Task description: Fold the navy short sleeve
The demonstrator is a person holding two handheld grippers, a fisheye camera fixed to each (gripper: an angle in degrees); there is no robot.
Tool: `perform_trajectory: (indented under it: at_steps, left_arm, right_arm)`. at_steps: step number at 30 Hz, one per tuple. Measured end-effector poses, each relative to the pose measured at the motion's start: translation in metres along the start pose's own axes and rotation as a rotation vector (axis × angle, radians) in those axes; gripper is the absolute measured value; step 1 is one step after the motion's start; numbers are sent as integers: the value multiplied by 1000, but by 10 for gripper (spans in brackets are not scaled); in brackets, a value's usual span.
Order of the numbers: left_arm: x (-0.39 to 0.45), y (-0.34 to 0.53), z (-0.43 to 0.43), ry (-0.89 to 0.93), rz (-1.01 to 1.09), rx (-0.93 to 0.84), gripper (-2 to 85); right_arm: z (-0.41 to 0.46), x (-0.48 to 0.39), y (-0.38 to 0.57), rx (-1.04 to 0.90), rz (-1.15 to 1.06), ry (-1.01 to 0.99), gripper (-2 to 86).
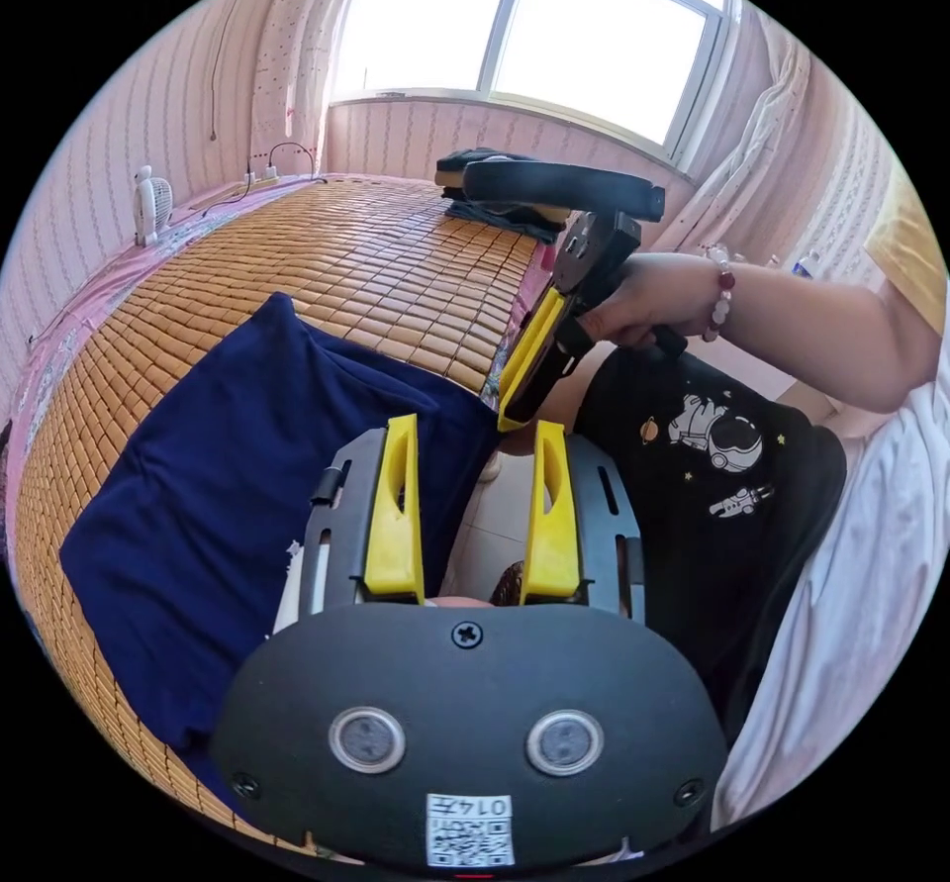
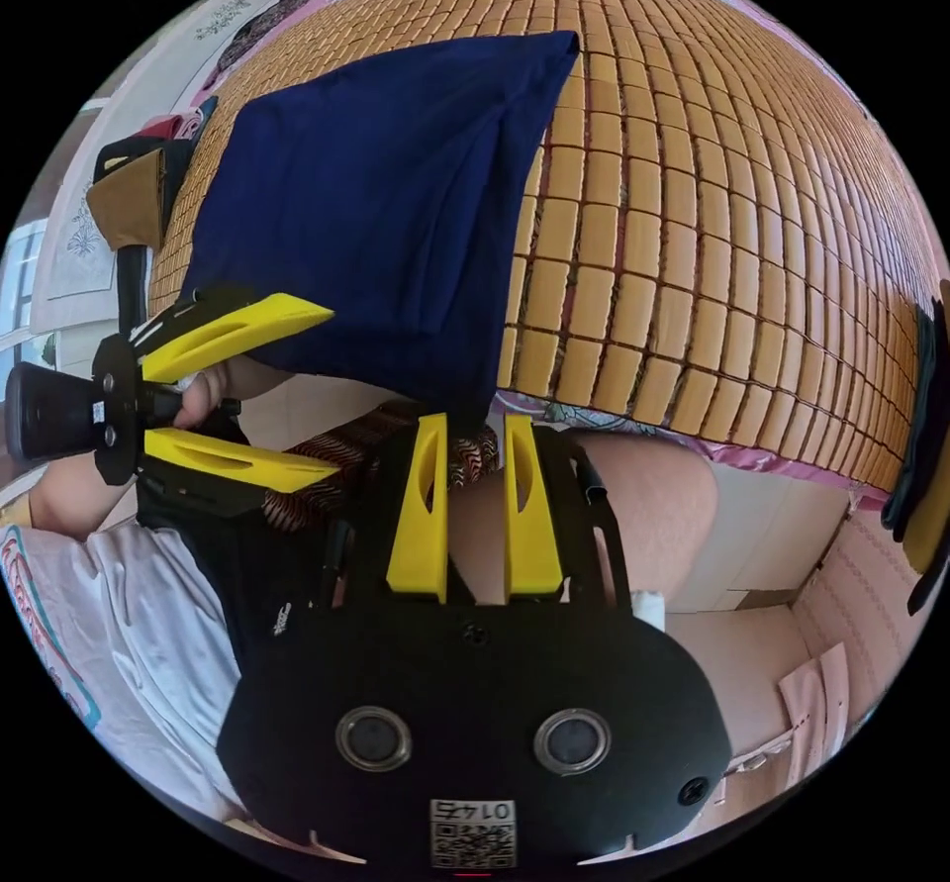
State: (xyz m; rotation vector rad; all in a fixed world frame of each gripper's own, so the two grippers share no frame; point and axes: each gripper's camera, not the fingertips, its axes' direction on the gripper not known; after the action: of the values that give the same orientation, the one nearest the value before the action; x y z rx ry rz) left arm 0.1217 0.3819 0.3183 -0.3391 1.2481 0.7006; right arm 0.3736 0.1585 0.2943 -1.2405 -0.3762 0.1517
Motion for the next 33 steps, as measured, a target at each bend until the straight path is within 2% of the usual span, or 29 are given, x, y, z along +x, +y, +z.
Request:
perform_trajectory:
  at_steps: [5, 11, 15, 18, 21, 24, 26, 33]
  left_arm:
    - [-1, -7, 16, -22, -19, -27, 171]
    - [-5, -19, 36, -14, -26, -98, 187]
    - [-2, -28, 49, -14, 11, -153, 203]
    - [0, -31, 50, -39, 25, -155, 191]
    - [-2, -31, 49, -94, 6, -153, 149]
    - [-7, -29, 44, -162, -54, -173, 55]
    - [-9, -23, 33, -126, -85, -175, 13]
    - [7, 14, -14, -57, -84, -81, -2]
  right_arm:
    - [9, 31, 1, -21, -17, -110, 84]
    - [12, 76, 16, 26, -18, -267, 28]
    - [4, 102, 34, 127, -32, -361, 14]
    - [-6, 123, 51, 279, -36, -590, 12]
    - [-2, 139, 61, 378, -36, -817, 13]
    - [8, 139, 64, 338, -39, -792, 20]
    - [10, 138, 67, 316, -61, -785, 30]
    - [35, 194, 78, 451, 186, -861, 73]
